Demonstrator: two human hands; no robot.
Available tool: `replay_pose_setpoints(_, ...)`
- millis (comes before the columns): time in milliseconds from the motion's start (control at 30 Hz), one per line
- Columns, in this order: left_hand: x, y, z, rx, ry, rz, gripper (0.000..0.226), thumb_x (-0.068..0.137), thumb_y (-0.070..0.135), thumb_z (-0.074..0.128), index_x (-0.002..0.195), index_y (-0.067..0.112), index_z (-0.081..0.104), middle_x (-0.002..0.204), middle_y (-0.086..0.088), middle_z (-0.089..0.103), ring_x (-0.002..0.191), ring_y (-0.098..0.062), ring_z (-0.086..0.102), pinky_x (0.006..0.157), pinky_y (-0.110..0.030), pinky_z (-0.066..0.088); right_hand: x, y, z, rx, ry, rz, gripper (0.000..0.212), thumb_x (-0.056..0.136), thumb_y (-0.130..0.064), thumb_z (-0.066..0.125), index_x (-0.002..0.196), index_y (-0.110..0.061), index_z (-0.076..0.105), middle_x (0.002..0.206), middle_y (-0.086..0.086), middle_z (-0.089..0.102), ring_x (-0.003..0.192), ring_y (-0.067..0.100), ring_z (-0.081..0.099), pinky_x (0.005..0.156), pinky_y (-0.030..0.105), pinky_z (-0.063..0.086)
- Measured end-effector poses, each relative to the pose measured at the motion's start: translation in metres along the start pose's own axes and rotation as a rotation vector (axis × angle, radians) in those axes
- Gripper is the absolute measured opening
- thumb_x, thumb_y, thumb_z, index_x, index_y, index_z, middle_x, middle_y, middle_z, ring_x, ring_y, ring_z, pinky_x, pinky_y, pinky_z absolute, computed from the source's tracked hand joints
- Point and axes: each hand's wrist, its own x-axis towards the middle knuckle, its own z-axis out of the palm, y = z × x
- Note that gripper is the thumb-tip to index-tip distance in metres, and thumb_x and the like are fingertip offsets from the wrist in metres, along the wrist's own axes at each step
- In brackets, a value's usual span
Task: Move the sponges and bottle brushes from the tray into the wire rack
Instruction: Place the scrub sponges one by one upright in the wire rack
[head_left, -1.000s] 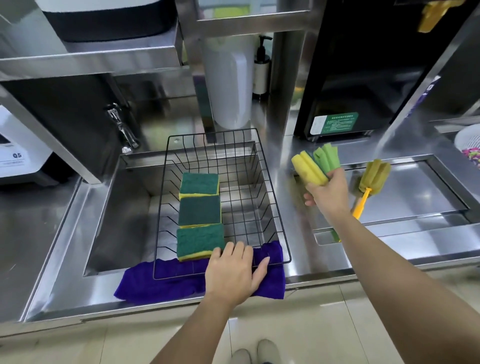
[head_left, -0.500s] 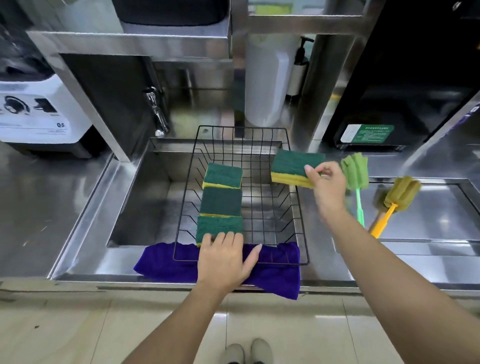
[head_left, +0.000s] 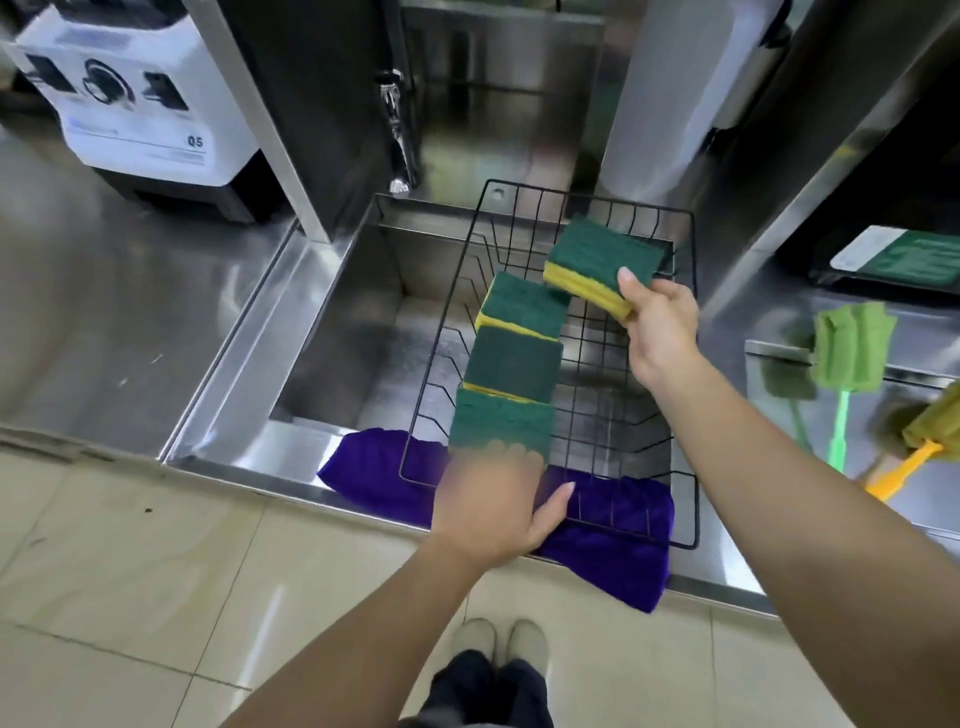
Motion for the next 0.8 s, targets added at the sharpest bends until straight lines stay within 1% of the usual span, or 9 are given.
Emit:
replay_pose_setpoints(100,0.000,0.001,-0.001,-0.003,-0.009,-0.011,0.043,0.092,0.047,0.043,0.067,0.014,0.056,0.062,0.000,0.051,0.058,-0.020,0.050,0.052,-0.030,0.037,0.013,0.000,0.019,-0.083,-0.017,-0.053,0.035,0.083,-0.009,0.067,0.109,-0.010,0.043,0.086,-0.009,0.053,0.090,0.012,0.057,0.097,0.028,0.046)
replay_pose_setpoints(200,0.000,0.001,-0.001,-0.013,-0.027,-0.010,0.047,0.096,0.048,0.036,0.068,0.015,0.056,0.063,0.001,0.051,0.058,-0.019,0.049,0.053,-0.029,0.037,0.024,-0.001,0.038,-0.136,-0.043,-0.102,0.040,0.087,-0.007,0.062,0.120,-0.006,0.040,0.083,-0.012,0.050,0.083,0.006,0.055,0.079,0.016,0.045)
replay_pose_setpoints(267,-0.001,0.002,-0.001,-0.021,-0.038,-0.010,0.047,0.096,0.048,0.036,0.068,0.015,0.055,0.063,0.001,0.051,0.058,-0.019,0.048,0.053,-0.029,0.037,0.031,0.001,0.047,-0.197,-0.043,-0.108,0.045,0.089,-0.009,0.060,0.126,-0.001,0.037,0.084,-0.010,0.050,0.084,0.008,0.052,0.075,0.017,0.042)
replay_pose_setpoints(367,-0.001,0.002,-0.002,-0.022,-0.041,-0.014,0.043,0.093,0.048,0.041,0.067,0.016,0.054,0.063,0.001,0.050,0.059,-0.018,0.048,0.055,-0.029,0.037,0.044,0.011,0.056,-0.305,-0.082,-0.084,0.039,0.090,-0.010,0.058,0.123,-0.004,0.037,0.095,-0.003,0.054,0.087,0.011,0.052,0.071,0.013,0.042)
replay_pose_setpoints(400,0.000,0.002,-0.003,-0.023,-0.044,-0.015,0.042,0.092,0.048,0.044,0.067,0.016,0.054,0.063,0.002,0.050,0.059,-0.018,0.048,0.055,-0.029,0.037,0.046,0.015,0.057,-0.348,-0.101,-0.078,0.037,0.090,-0.011,0.058,0.121,-0.005,0.037,0.097,-0.001,0.054,0.087,0.011,0.053,0.072,0.013,0.043)
replay_pose_setpoints(567,0.001,0.001,-0.004,-0.024,-0.077,-0.024,0.038,0.088,0.048,0.050,0.066,0.017,0.054,0.063,0.003,0.049,0.060,-0.017,0.046,0.055,-0.028,0.034,0.059,0.025,0.058,-0.672,-0.128,-0.067,0.046,0.091,-0.023,0.057,0.127,0.000,0.037,0.100,0.004,0.049,0.100,0.021,0.044,0.086,0.030,0.035)
replay_pose_setpoints(633,0.000,0.002,-0.004,-0.027,-0.083,-0.026,0.038,0.087,0.047,0.050,0.065,0.017,0.053,0.062,0.003,0.048,0.060,-0.017,0.045,0.055,-0.028,0.033,0.063,0.021,0.056,-0.883,-0.159,-0.076,0.050,0.091,-0.030,0.056,0.129,-0.002,0.039,0.120,0.011,0.055,0.110,0.026,0.048,0.098,0.037,0.036)
replay_pose_setpoints(700,0.000,0.001,-0.004,-0.031,-0.087,-0.024,0.037,0.087,0.047,0.050,0.064,0.018,0.053,0.061,0.003,0.048,0.059,-0.016,0.045,0.054,-0.028,0.033,0.065,0.016,0.054,-1.146,-0.147,-0.092,0.057,0.091,-0.041,0.052,0.134,-0.007,0.039,0.138,0.015,0.050,0.125,0.032,0.046,0.107,0.045,0.029)
replay_pose_setpoints(800,0.002,0.000,-0.005,-0.028,-0.098,-0.018,0.036,0.086,0.046,0.051,0.063,0.018,0.052,0.061,0.004,0.048,0.058,-0.016,0.045,0.053,-0.027,0.034,0.059,0.010,0.054,-1.293,-0.086,-0.138,0.055,0.090,-0.046,0.050,0.129,-0.009,0.043,0.134,0.014,0.055,0.126,0.033,0.048,0.105,0.044,0.027)
